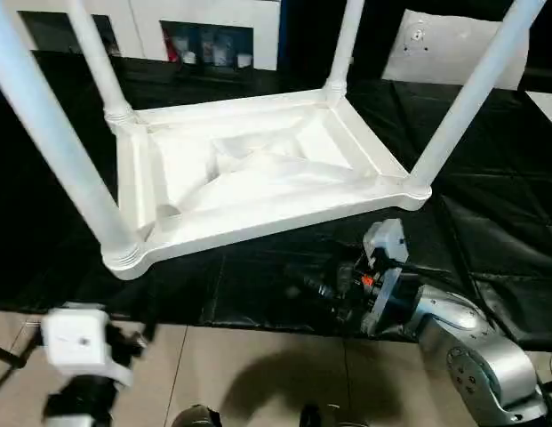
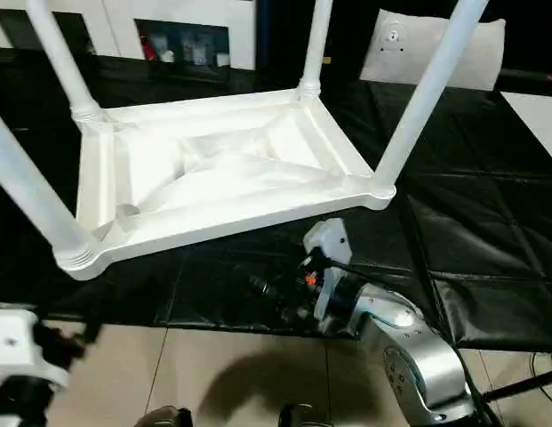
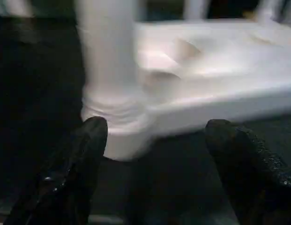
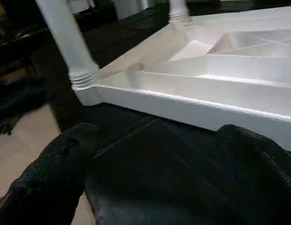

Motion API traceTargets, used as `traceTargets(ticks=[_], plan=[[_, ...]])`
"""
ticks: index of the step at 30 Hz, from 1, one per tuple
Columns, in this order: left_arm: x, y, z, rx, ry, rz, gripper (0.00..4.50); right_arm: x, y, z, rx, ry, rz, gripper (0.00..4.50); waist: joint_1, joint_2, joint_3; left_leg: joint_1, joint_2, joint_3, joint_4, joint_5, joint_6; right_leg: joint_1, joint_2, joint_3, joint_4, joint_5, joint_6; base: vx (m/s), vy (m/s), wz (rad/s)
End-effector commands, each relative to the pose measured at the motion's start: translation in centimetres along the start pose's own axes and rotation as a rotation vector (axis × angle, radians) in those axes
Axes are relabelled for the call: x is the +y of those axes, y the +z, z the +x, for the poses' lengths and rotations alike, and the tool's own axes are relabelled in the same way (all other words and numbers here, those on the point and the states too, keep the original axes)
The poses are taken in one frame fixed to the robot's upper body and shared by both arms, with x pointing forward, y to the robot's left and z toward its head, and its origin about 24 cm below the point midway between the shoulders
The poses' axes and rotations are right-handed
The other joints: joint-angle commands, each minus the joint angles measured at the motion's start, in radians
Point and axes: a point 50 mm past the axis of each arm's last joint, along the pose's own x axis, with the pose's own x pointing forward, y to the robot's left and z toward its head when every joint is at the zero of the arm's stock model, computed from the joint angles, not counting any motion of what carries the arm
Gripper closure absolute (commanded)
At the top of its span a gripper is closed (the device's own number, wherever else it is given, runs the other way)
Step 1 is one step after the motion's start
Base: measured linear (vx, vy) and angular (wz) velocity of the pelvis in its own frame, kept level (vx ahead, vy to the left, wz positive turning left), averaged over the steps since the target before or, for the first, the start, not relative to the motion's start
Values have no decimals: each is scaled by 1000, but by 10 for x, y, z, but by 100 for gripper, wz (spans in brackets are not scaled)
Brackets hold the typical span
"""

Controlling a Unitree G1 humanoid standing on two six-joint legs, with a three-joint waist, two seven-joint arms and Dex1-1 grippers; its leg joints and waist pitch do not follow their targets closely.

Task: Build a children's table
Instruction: Rotate table base

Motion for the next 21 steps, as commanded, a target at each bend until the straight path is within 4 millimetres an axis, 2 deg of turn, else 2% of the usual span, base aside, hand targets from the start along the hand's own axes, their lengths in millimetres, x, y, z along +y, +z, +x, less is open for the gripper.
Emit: traceTargets(ticks=[1, 2, 4, 5, 8, 10, 13, 15, 17, 19, 21], plan=[[15, -1, 9, -19, 53, 6, 51, -2, -5, 1, 41, -43, -11, 0, -2, 6, -43, 10, 20, -20, -79, -347, 11, 22, -48, 48, -107, -470, -33, 0, 0, 0], [17, 0, 15, -35, 44, 16, 46, -4, -8, 1, 55, -74, -18, 0, -1, 7, -44, 11, 20, -22, -78, -343, 9, 20, -47, 48, -107, -468, -32, 0, 0, 0], [18, 0, 20, -50, 21, 33, 28, -6, -10, 2, 68, -102, -20, 0, -3, 7, -46, 5, 24, -28, -81, -324, 2, 27, -48, 50, -99, -413, -44, 0, 0, 0], [20, 1, 29, -65, 4, 50, 20, -11, -14, 2, 88, -158, -19, 0, -3, 9, -48, 7, 24, -29, -81, -326, 1, 26, -47, 50, -97, -400, -49, 0, 0, 0], [25, 3, 46, -74, -7, 70, 6, -18, -20, 2, 115, -265, -16, 0, -4, 14, -57, 12, 20, -26, -77, -296, -9, 28, -43, 52, -84, -299, -87, 0, 0, 0], [26, 4, 53, -78, -19, 73, 6, -21, -23, 2, 122, -300, -13, 0, -4, 14, -60, 7, 23, -26, -77, -260, -13, 38, -45, 52, -71, -212, -119, 0, 0, 0], [21, 10, 68, -111, -101, 56, 6, -24, -26, 2, 128, -343, -12, 0, -2, 17, -65, 9, 22, -22, -72, -211, -3, 42, -46, 55, -61, -126, -152, 0, 0, 0], [20, 12, 75, -119, -122, 45, 6, -27, -28, 1, 141, -370, -26, 0, -2, 18, -64, 11, 22, -21, -73, -213, -5, 42, -47, 55, -61, -126, -165, 0, 0, 0], [18, 14, 83, -127, -173, 18, 6, -34, -29, 1, 153, -428, -49, 0, -2, 14, -64, 11, 20, -20, -73, -220, -10, 44, -48, 54, -61, -143, -170, 0, 0, 0], [12, 17, 91, -117, -282, -63, 6, -45, -29, 1, 167, -527, -69, 0, -3, 16, -63, 13, 16, -18, -72, -225, -22, 40, -49, 55, -60, -180, -175, 0, 0, 0], [7, 19, 93, -111, -353, -90, 6, -52, -28, 1, 171, -582, -78, 0, -3, 17, -62, 14, 19, -19, -72, -236, -28, 42, -51, 56, -62, -193, -172, 0, 0, 0]])
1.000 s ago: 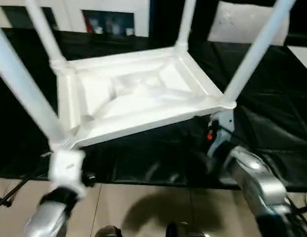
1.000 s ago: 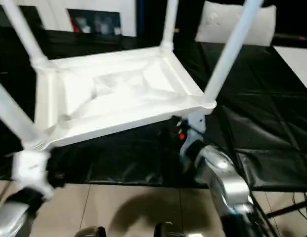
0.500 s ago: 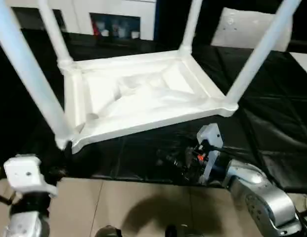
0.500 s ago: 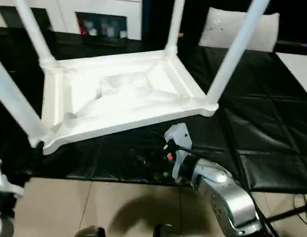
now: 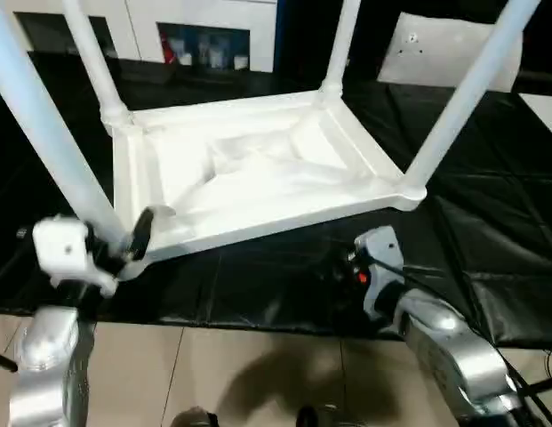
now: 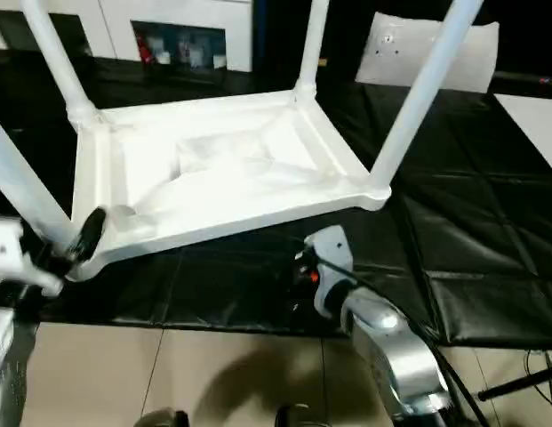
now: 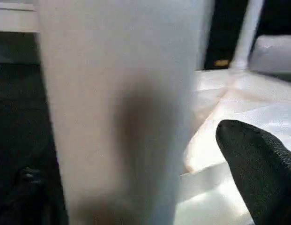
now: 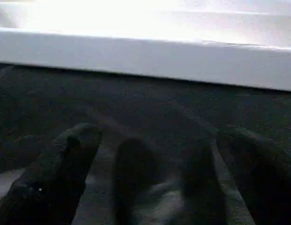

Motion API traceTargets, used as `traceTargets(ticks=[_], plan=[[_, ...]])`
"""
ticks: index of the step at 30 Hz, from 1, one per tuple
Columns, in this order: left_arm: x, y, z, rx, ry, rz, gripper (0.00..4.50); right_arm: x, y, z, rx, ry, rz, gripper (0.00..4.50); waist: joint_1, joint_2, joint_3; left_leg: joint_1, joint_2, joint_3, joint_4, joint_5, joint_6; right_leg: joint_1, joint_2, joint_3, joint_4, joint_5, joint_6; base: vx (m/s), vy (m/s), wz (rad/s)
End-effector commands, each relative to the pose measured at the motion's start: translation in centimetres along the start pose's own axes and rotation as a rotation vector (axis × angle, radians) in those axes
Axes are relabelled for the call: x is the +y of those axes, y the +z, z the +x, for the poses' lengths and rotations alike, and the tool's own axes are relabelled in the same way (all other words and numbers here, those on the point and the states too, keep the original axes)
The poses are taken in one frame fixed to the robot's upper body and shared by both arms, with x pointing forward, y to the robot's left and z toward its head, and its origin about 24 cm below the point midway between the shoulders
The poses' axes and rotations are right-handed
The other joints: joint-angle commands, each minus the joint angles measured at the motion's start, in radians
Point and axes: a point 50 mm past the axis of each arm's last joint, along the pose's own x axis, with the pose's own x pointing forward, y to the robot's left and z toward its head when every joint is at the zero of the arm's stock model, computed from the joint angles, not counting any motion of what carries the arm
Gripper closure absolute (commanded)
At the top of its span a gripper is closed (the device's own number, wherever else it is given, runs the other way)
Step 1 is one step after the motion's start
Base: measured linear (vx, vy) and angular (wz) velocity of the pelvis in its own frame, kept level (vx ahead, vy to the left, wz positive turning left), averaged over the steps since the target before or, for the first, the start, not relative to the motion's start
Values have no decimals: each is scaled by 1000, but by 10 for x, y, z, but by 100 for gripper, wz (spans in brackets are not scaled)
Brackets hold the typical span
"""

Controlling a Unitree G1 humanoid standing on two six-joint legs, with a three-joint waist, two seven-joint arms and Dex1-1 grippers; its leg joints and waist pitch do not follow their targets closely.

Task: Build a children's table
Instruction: Rotate table base

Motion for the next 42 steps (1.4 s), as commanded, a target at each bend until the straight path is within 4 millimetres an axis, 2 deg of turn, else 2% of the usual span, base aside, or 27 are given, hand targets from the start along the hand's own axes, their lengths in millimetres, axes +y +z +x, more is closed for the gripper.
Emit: traceTargets(ticks=[1, 4, 7, 9, 10, 11, 12, 13, 14, 16, 17, 20, 21, 22, 27, 28, 29, 30, 31, 33, 34, 35, 36, 38, 39, 40, 42], plan=[[-21, -2, 3, 53, -260, -81, 6, -15, 4, 8, -2, -95, -20, 0, -1, 19, -60, 15, 20, -7, -77, -244, -27, 38, -57, 50, -64, -215, -156, 0, 0, 0], [-29, -1, 0, 84, -390, -84, 6, -20, 6, 14, -3, -133, -25, 0, -1, 22, -60, 21, 20, -4, -76, -245, -29, 30, -55, 51, -63, -216, -162, 0, 0, 0], [-39, 1, -8, 122, -541, -156, 6, -24, 8, 26, -2, -163, -6, 0, 1, 24, -62, 16, 20, -3, -76, -215, -31, 37, -56, 51, -51, -160, -179, 0, 0, 0], [-51, 5, -13, 151, -656, -203, 6, -26, 8, 39, 10, -173, 16, 0, -3, 15, -64, 14, 18, 0, -74, -198, -27, 40, -54, 52, -47, -135, -190, 0, 0, 0], [-54, 5, -15, 157, -682, -212, 6, -26, 8, 42, 12, -175, 18, 0, -2, 18, -65, 14, 17, -1, -72, -192, -27, 42, -54, 52, -43, -127, -196, 0, 0, 0], [-59, 6, -16, 165, -715, -221, 6, -25, 8, 45, 12, -173, 23, 0, -4, 19, -63, 11, 17, 0, -72, -189, -26, 42, -54, 53, -45, -129, -194, 0, 0, 0], [-70, 8, -17, 176, -783, -241, 6, -23, 11, 51, 8, -165, 33, 0, -8, 8, -66, 12, 18, 2, -70, -188, -23, 43, -54, 54, -43, -134, -192, 0, 0, 0], [-73, 9, -18, 178, -802, -247, 6, -22, 11, 53, 6, -162, 36, 0, -10, 8, -63, 5, 15, 2, -71, -187, -21, 46, -53, 56, -44, -156, -185, 0, 0, 0], [-75, 9, -18, 179, -813, -251, 6, -21, 12, 54, 4, -160, 38, 0, -11, 7, -62, 4, 16, 3, -71, -193, -21, 45, -54, 57, -44, -172, -178, 0, 0, 0], [-102, 14, -16, 162, -914, -297, 6, -13, 19, 65, -15, -127, 36, 0, -16, 3, -61, 7, 17, 6, -69, -215, -21, 40, -55, 59, -49, -237, -161, 0, 0, 0], [-106, 14, -15, 158, -927, -304, 6, -11, 20, 66, -19, -122, 35, 0, -16, 5, -60, 11, 17, 7, -67, -222, -25, 36, -55, 60, -54, -269, -153, 0, 0, 0], [-128, 16, -11, 139, -990, -341, 6, -6, 23, 72, -29, -103, 30, 0, -28, -1, -60, 5, 16, 6, -66, -223, -22, 37, -54, 61, -57, -296, -137, 0, 0, 0], [-130, 16, -10, 137, -995, -343, 6, -6, 23, 72, -30, -101, 30, 0, -29, -1, -62, 4, 14, 6, -64, -218, -22, 38, -53, 61, -57, -296, -132, 0, 0, 0], [-152, 18, -2, 108, -1047, -365, 6, -2, 24, 76, -34, -92, 28, 0, -31, -2, -64, 4, 14, 6, -61, -210, -20, 38, -53, 61, -56, -290, -133, 0, 0, 0], [-175, 19, 11, 74, -1091, -376, 6, -1, 25, 79, -38, -84, 24, 0, -41, -4, -68, -3, 12, 8, -57, -166, 3, 45, -51, 60, -52, -217, -150, 0, 0, 0], [-183, 18, 20, 55, -1076, -345, 6, -1, 25, 79, -40, -86, 19, 0, -41, -4, -69, 3, 10, 10, -54, -170, 14, 39, -47, 60, -58, -219, -150, 0, 0, 0], [-183, 18, 20, 55, -1076, -345, 6, -1, 25, 79, -40, -86, 19, 0, -40, -3, -71, 5, 11, 11, -52, -168, 14, 40, -49, 61, -55, -209, -155, 0, 0, 0], [-185, 17, 25, 49, -1065, -324, 6, -1, 25, 80, -41, -89, 16, 0, -41, -3, -71, -5, 11, 6, -55, -157, 17, 47, -51, 59, -52, -197, -161, 0, 0, 0], [-185, 13, 41, 46, -993, -260, 6, -3, 24, 80, -42, -112, 12, 0, -40, -4, -71, 2, 11, 9, -53, -168, 18, 42, -49, 59, -57, -211, -157, 0, 0, 0], [-182, 11, 53, 44, -934, -225, 6, -8, 22, 78, -41, -141, 20, 0, -37, -3, -73, 4, 9, 10, -51, -162, 25, 44, -50, 60, -57, -200, -158, 0, 0, 0], [-179, 10, 60, 42, -900, -206, 6, -12, 21, 77, -41, -163, 32, 0, -38, -2, -74, 1, 10, 8, -51, -151, 23, 48, -51, 60, -51, -184, -163, 0, 0, 0], [-175, 9, 67, 31, -862, -170, 6, -17, 19, 74, -41, -193, 49, 0, -40, -7, -72, -5, 8, 6, -53, -151, 24, 50, -49, 57, -55, -196, -156, 0, 0, 0], [-174, 9, 70, 25, -848, -156, 6, -20, 17, 73, -41, -208, 58, 0, -38, -4, -76, 4, 9, 8, -50, -151, 27, 46, -51, 59, -54, -189, -161, 0, 0, 0], [-171, 9, 76, 25, -813, -143, 6, -28, 14, 69, -44, -244, 92, 0, -34, -2, -76, 1, 12, 8, -50, -135, 31, 48, -52, 59, -48, -151, -181, 0, 0, 0], [-169, 8, 78, 24, -795, -131, 6, -31, 12, 66, -46, -260, 112, 0, -31, 0, -77, 4, 12, 9, -50, -138, 32, 47, -51, 59, -48, -143, -186, 0, 0, 0], [-166, 7, 81, 30, -770, -125, 6, -35, 10, 63, -47, -282, 130, 0, -28, 8, -76, 6, 12, 9, -50, -140, 32, 46, -51, 60, -47, -135, -192, 0, 0, 0], [-161, 3, 87, 28, -715, -116, 6, -43, 6, 56, -55, -320, 152, 0, -21, 11, -72, 8, 11, 10, -53, -168, 29, 45, -49, 58, -53, -150, -192, 0, 0, 0]])
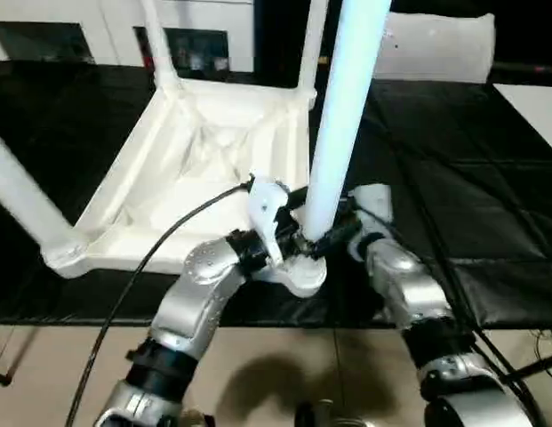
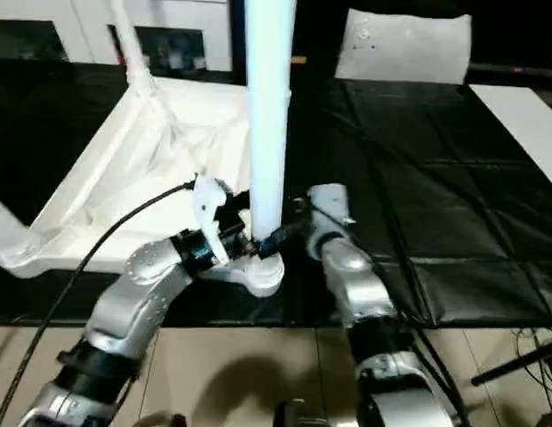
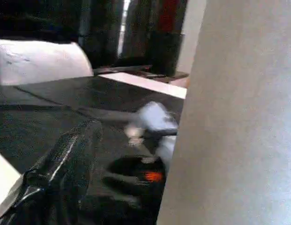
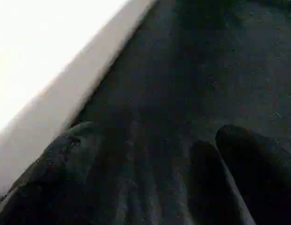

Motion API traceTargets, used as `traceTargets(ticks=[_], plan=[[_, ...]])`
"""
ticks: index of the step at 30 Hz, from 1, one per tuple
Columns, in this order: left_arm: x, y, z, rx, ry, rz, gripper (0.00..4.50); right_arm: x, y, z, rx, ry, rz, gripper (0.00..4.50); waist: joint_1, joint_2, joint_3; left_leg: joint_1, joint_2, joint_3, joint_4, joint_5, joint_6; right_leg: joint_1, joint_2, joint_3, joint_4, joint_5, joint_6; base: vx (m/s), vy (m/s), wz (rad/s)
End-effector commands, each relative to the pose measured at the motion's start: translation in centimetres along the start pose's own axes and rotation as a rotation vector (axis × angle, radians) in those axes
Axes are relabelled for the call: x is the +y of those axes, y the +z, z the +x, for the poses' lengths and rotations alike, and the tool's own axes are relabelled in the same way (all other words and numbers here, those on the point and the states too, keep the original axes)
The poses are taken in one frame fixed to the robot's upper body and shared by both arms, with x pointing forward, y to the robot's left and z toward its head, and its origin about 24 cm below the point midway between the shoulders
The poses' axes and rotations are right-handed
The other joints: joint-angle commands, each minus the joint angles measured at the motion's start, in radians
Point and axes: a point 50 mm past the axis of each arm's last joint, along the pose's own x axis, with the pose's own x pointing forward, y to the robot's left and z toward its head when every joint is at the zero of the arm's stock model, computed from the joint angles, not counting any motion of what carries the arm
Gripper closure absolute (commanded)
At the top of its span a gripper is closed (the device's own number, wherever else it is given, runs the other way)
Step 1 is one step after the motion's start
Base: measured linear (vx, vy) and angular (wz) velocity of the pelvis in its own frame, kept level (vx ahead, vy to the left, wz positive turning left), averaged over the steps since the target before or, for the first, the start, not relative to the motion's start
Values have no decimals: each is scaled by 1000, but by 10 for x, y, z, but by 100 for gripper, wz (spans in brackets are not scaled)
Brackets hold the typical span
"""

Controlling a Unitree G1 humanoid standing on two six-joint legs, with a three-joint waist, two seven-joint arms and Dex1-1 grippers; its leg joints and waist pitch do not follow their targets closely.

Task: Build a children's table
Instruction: Rotate table base

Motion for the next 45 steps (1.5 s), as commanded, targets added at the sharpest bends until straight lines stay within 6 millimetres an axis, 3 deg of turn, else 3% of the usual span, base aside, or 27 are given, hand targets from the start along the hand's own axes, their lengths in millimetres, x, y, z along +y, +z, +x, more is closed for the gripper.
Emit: traceTargets(ticks=[1, 4, 5, 6, 9, 10, 12, 13, 17, 18, 19, 20, 21, 22, 24, 30, 33, 35, 36, 37, 39, 40, 41, 42, 43, 45], plan=[[19, -7, -8, 16, 129, -2, 6, -16, -1, -7, -21, -59, 39, 0, 6, 8, -71, 8, 11, -5, -64, -186, 27, 56, -52, 40, -74, -177, -187, 0, 0, 0], [19, -10, -8, -9, 162, -25, 6, -27, -2, -19, -42, -86, 47, 0, 9, 16, -70, 8, 8, -9, -66, -229, 14, 57, -53, 38, -87, -293, -146, 0, 0, 0], [15, -11, -8, -20, 147, -45, 6, -30, -1, -23, -53, -87, 44, 0, 6, 11, -70, 6, 8, -9, -65, -226, 14, 59, -52, 38, -87, -293, -142, 0, 0, 0], [9, -12, -9, -28, 124, -53, 6, -31, 1, -27, -68, -80, 43, 0, 10, 16, -71, 5, 8, -10, -66, -228, 15, 58, -52, 37, -87, -307, -138, 0, 0, 0], [-8, -14, -17, -26, 76, -69, 6, -33, 8, -39, -109, -52, 22, 0, 8, 17, -73, 2, 11, -10, -65, -224, 26, 55, -52, 38, -89, -315, -135, 0, 0, 0], [-11, -15, -22, -21, 81, -73, 6, -34, 11, -43, -119, -42, 15, 0, 12, 21, -76, 3, 15, -12, -65, -218, 27, 58, -54, 39, -85, -294, -138, 0, 0, 0], [-15, -17, -31, -14, 107, -72, 6, -33, 16, -52, -139, -18, 13, 0, 10, 21, -72, 3, 18, -11, -69, -224, 35, 51, -49, 37, -84, -272, -147, 0, 0, 0], [-16, -19, -37, -3, 135, -80, 6, -32, 17, -56, -146, -5, 17, 0, 10, 26, -72, 4, 17, -11, -69, -242, 32, 52, -49, 38, -85, -290, -143, 0, 0, 0], [-18, -21, -65, 10, 261, -125, 6, -21, 19, -74, -155, 72, 25, 0, 8, 24, -66, 2, 18, -13, -75, -279, 26, 47, -48, 36, -93, -364, -113, 0, 0, 0], [-18, -20, -72, 11, 284, -128, 6, -18, 18, -77, -146, 81, 24, 0, 6, 19, -66, 5, 16, -12, -73, -301, 22, 42, -46, 36, -100, -418, -93, 0, 0, 0], [-19, -20, -82, 19, 314, -127, 6, -15, 17, -82, -146, 93, 30, 0, 7, 22, -66, 1, 16, -15, -74, -296, 19, 43, -48, 37, -100, -430, -77, 0, 0, 0], [-19, -19, -90, 25, 340, -124, 6, -13, 16, -86, -144, 104, 34, 0, 5, 16, -64, 0, 15, -14, -75, -302, 20, 39, -46, 36, -104, -449, -67, 0, 0, 0], [-20, -18, -96, 31, 358, -122, 6, -11, 15, -89, -142, 113, 37, 0, 5, 21, -63, 4, 14, -15, -75, -317, 18, 34, -47, 36, -108, -484, -50, 0, 0, 0], [-21, -18, -105, 35, 393, -119, 6, -9, 14, -94, -142, 123, 44, 0, 3, 11, -63, 4, 13, -14, -73, -324, 18, 31, -44, 35, -112, -508, -33, 0, 0, 0], [-19, -16, -122, 40, 484, -109, 6, -5, 13, -101, -140, 137, 61, 0, 5, 14, -59, 0, 15, -17, -77, -326, 17, 30, -46, 36, -113, -521, -15, 0, 0, 0], [-3, -16, -159, 132, 841, -44, 6, 8, 16, -121, -179, 180, -12, 0, 1, 9, -56, 8, 5, -21, -70, -378, 4, 12, -39, 28, -131, -637, 68, 0, 0, 0], [1, -8, -163, 115, 898, 5, 6, 13, 10, -124, -132, 196, -19, 0, 0, 12, -58, 6, 4, -27, -74, -392, 0, 14, -40, 24, -136, -640, 77, 0, 0, 0], [1, -1, -160, 94, 898, 4, 6, 19, 8, -124, -98, 264, -10, 0, 2, 14, -64, 6, 12, -36, -83, -393, -3, 23, -40, 23, -128, -557, 52, 0, 0, 0], [2, 0, -159, 92, 898, 7, 6, 21, 8, -125, -103, 279, -8, 0, 2, 13, -64, 13, 13, -36, -84, -435, -9, 23, -40, 22, -125, -557, 44, 0, 0, 0], [2, 2, -158, 90, 897, 13, 6, 23, 9, -125, -111, 296, -5, 0, 0, 12, -59, 27, 12, -38, -85, -508, -14, 18, -39, 17, -133, -623, 50, 0, 0, 0], [2, 1, -158, 100, 898, 15, 6, 23, 9, -125, -120, 294, -4, 0, -3, 9, -56, 41, 10, -41, -85, -565, -17, 19, -38, 9, -141, -679, 54, 0, 0, 0], [1, 0, -157, 114, 887, 27, 6, 23, 9, -125, -135, 295, -10, 0, -9, 14, -47, 72, 7, -42, -79, -641, -13, 13, -30, -10, -163, -758, 53, 0, 0, 0], [0, 0, -157, 119, 883, 33, 6, 24, 9, -125, -137, 299, -21, 0, -15, 16, -40, 85, 7, -45, -79, -676, -10, 13, -25, -26, -171, -779, 53, 0, 0, 0], [0, 0, -156, 120, 881, 36, 6, 24, 9, -125, -138, 303, -27, 0, -18, 22, -35, 91, 11, -49, -85, -705, -4, 26, -25, -42, -177, -764, 46, 0, 0, 0], [-1, 0, -154, 120, 877, 39, 6, 25, 7, -125, -132, 314, -31, 0, -26, 24, -35, 89, 16, -57, -91, -719, -4, 48, -31, -53, -173, -728, 38, 0, 0, 0], [-2, 1, -153, 119, 874, 39, 6, 26, 6, -125, -124, 320, -22, 0, -31, 24, -32, 88, 19, -60, -97, -740, -3, 59, -36, -57, -172, -720, 31, 30, 8, -3]])
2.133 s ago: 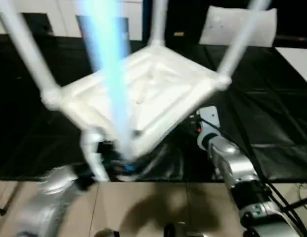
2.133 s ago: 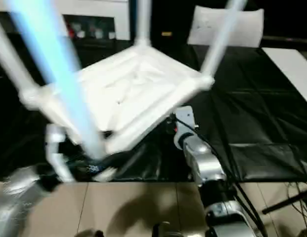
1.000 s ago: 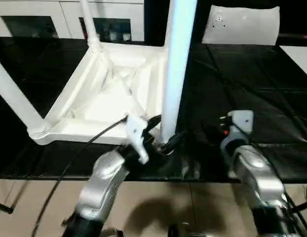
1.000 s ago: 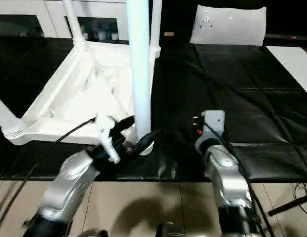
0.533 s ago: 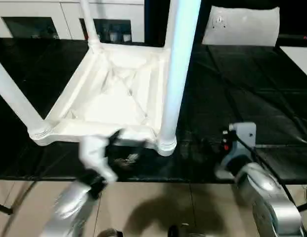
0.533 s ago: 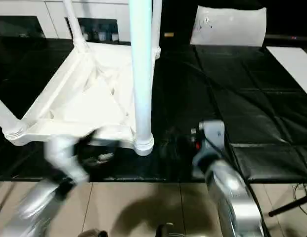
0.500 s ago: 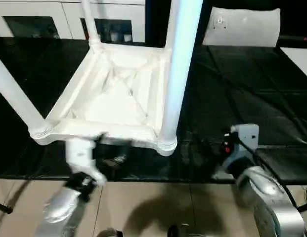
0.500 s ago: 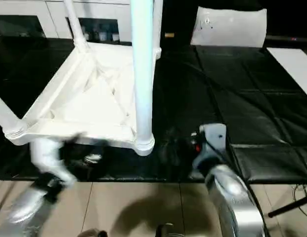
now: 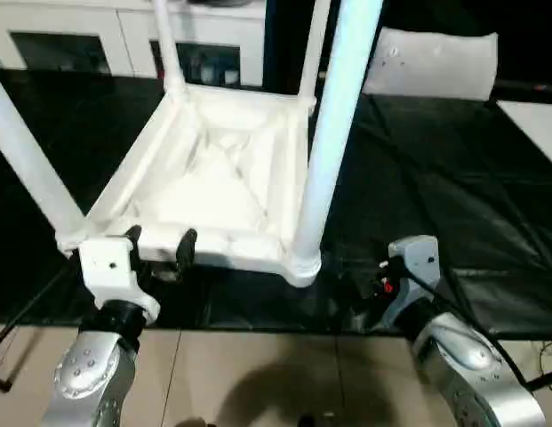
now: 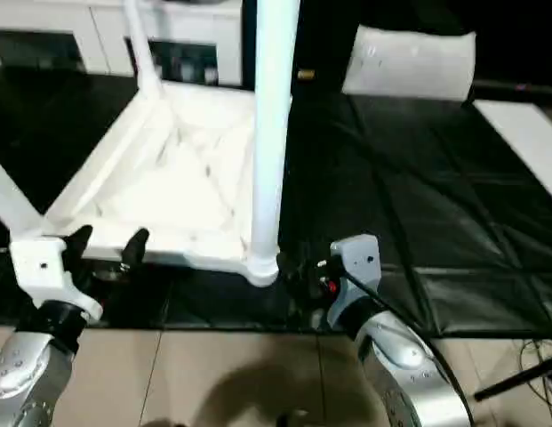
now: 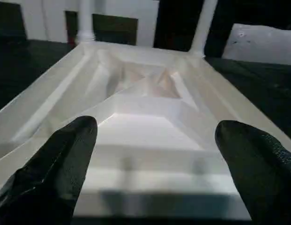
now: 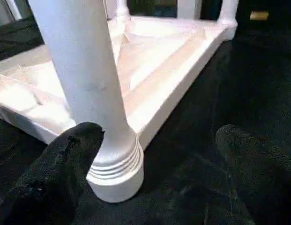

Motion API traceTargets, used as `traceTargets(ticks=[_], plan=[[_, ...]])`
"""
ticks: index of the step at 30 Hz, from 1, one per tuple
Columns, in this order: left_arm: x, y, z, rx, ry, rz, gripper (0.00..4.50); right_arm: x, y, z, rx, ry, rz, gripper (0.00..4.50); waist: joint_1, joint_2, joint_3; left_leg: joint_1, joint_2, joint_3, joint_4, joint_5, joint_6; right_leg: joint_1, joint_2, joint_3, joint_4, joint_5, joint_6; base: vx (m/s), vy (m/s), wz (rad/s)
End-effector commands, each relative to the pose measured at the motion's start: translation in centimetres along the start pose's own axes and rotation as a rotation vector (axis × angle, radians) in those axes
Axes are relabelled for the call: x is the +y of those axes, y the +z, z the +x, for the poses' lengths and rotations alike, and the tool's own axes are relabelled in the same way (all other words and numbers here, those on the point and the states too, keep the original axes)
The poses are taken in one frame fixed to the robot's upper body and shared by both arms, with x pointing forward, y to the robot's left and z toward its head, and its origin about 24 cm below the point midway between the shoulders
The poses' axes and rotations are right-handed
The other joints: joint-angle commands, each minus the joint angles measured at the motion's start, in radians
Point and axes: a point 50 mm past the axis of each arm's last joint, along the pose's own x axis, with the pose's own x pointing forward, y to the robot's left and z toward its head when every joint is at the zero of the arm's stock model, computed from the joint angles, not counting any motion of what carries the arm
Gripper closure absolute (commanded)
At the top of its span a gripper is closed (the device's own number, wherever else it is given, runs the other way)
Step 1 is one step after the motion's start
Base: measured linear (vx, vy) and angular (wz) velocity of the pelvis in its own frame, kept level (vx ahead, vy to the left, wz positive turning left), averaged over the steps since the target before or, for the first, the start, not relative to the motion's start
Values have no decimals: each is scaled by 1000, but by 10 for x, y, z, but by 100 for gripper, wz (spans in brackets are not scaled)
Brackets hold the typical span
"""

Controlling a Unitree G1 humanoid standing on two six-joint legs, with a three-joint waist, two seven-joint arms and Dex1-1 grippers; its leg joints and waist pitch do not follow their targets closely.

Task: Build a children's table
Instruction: Rotate table base

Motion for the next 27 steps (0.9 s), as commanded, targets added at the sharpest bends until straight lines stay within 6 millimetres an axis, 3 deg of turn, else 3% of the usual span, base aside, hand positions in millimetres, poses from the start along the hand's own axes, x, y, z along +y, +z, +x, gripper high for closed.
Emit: traceTargets(ticks=[1, 2, 3, 4, 5, 6, 7, 8, 9, 10, 11, 12, 13, 14, 15, 16, 17, 18, 19, 20, 21, 22, 23, 24, 25, 27], plan=[[-6, 5, 1, -7, -21, 18, 6, -1, 0, 0, 4, -4, 23, 0, -24, 18, -26, 134, 32, 6, -62, -718, -26, -80, -6, 6, -109, -675, -36, 66, 6, -34], [-6, 5, 1, -6, -22, 17, 6, -2, 0, 0, 6, -10, 32, 0, -24, 12, -23, 133, 39, -1, -70, -714, -29, -75, 1, -6, -89, -620, -43, 66, 6, -34], [-6, 5, 1, -5, -23, 18, 6, -2, -1, 0, 5, -15, 36, 0, -17, 22, -23, 117, 77, -5, -111, -743, -29, -55, -8, -6, -35, -492, -69, 68, 0, -78], [-7, 5, 1, -5, -24, 20, 6, -3, 0, 0, 4, -17, 38, 0, -17, 12, -24, 109, 89, -4, -125, -747, -24, -49, -15, -3, -12, -452, -77, 88, -23, -85], [-7, 5, 0, -3, -25, 24, 6, -3, 0, 1, -6, -15, 36, 0, -11, 15, -24, 120, 91, 17, -127, -749, -15, -57, -26, 5, -1, -436, -111, 88, -23, -85], [-7, 5, 0, -2, -24, 25, 6, -4, 1, 0, -15, -13, 39, 0, -15, 0, -29, 121, 41, 48, -90, -699, -12, -64, -29, 24, -30, -502, -143, 103, -49, -83], [-6, 6, -1, -2, -20, 26, 6, -3, 2, 0, -29, -1, 31, 0, 22, 0, -60, -15, -25, 22, -62, -453, 39, 69, -98, 87, -56, -673, -64, 108, -37, -55], [-5, 7, -3, -1, -2, 34, 6, -2, 3, -1, -37, 17, 25, 0, 26, -16, -64, -44, -35, 10, -32, -332, 63, 91, -124, 116, -64, -724, -51, 108, -37, -55], [-5, 7, -4, 0, 5, 39, 6, -3, 3, -1, -37, 21, 22, 0, 39, -25, -83, -72, -51, -20, 17, -170, 108, 120, -137, 155, -61, -705, -89, 125, -35, -12], [-4, 7, -5, 0, 10, 41, 6, -3, 3, -1, -35, 21, 21, 0, 44, -21, -85, -73, -54, -31, 26, -118, 122, 118, -135, 162, -61, -650, -134, 131, -29, 2], [-3, 8, -7, 1, 24, 37, 6, -5, 3, -1, -42, 18, 18, 0, 44, -15, -77, -77, -44, -40, 13, -41, 139, 101, -110, 138, -55, -517, -216, 131, -29, 2], [-3, 8, -7, 1, 24, 37, 6, -5, 3, -1, -42, 18, 18, 0, 42, -6, -81, -87, -43, -41, -2, 4, 142, 107, -84, 113, -40, -433, -237, 150, -1, -5], [1, 10, -11, -3, 63, 37, 6, -6, 3, -1, -56, 36, 9, 0, 42, 17, -86, -47, -28, -50, -31, 96, 170, 65, -32, 68, -9, -221, -234, 160, 10, 0], [2, 10, -13, -3, 76, 35, 6, -6, 4, -1, -66, 44, -1, 0, 37, 20, -92, -17, -14, -59, -33, 152, 195, 43, -25, 57, 14, -115, -240, 160, 10, 0], [3, 9, -15, 3, 86, 37, 6, -6, 5, -1, -83, 58, -1, 0, 29, 25, -105, 16, 6, -85, -22, 329, 264, 18, -21, 44, 52, 60, -240, 168, 0, 9], [4, 9, -17, 10, 94, 41, 6, -6, 6, -1, -99, 72, 1, 0, 27, 23, -115, 38, 9, -98, -6, 467, 293, -3, -25, 46, 70, 159, -238, 137, 18, 10], [5, 8, -19, 20, 104, 46, 6, -6, 7, -1, -118, 96, 8, 0, 34, 12, -112, 33, -3, -94, 11, 648, 303, -9, -40, 64, 74, 301, -232, 137, 18, 10], [6, 8, -20, 23, 107, 47, 6, -5, 7, -2, -123, 108, 13, 0, 40, 2, -111, 20, -17, -86, 17, 683, 283, -1, -46, 77, 72, 361, -233, 63, 35, 13], [9, 6, -22, 36, 113, 46, 6, -6, 6, -1, -115, 111, 22, 0, 52, -5, -103, -14, -35, -72, 13, 657, 207, 21, -43, 106, 77, 488, -227, 0, 0, 0], [10, 5, -22, 40, 114, 40, 6, -6, 6, -1, -113, 109, 13, 0, 53, -7, -99, -15, -31, -70, 6, 597, 182, 22, -43, 109, 72, 465, -224, 0, 0, 0], [10, 4, -22, 54, 89, 40, 6, -6, 5, 0, -107, 115, 2, 0, 55, 0, -87, -24, -23, -69, -11, 422, 133, 28, -48, 109, 59, 343, -224, 0, 0, 0], [10, 3, -20, 74, 63, 46, 6, -7, 4, 1, -96, 114, -11, 0, 56, 0, -85, -23, -17, -67, -17, 326, 113, 30, -52, 109, 50, 267, -225, -66, -12, 1], [10, 1, -19, 90, 44, 51, 6, -7, 3, 1, -87, 112, -22, 0, 54, 1, -75, -25, -8, -69, -32, 147, 81, 32, -58, 110, 39, 123, -226, -66, -12, 1], [10, 1, -19, 90, 44, 51, 6, -7, 3, 1, -87, 112, -22, 0, 54, 3, -69, -24, -3, -68, -38, 66, 71, 30, -60, 110, 33, 54, -226, -87, -16, 3], [11, 1, -14, 102, -7, 86, 6, -6, 2, 3, -96, 115, -4, 0, 53, 6, -55, -16, 1, -65, -50, -121, 50, 25, -65, 113, 16, -131, -224, 0, 0, 0], [11, 1, -13, 105, -20, 99, 6, -6, 2, 3, -104, 115, 6, 0, 53, 7, -45, -10, 1, -63, -60, -246, 43, 16, -68, 117, 0, -320, -197, -95, -20, 6]])
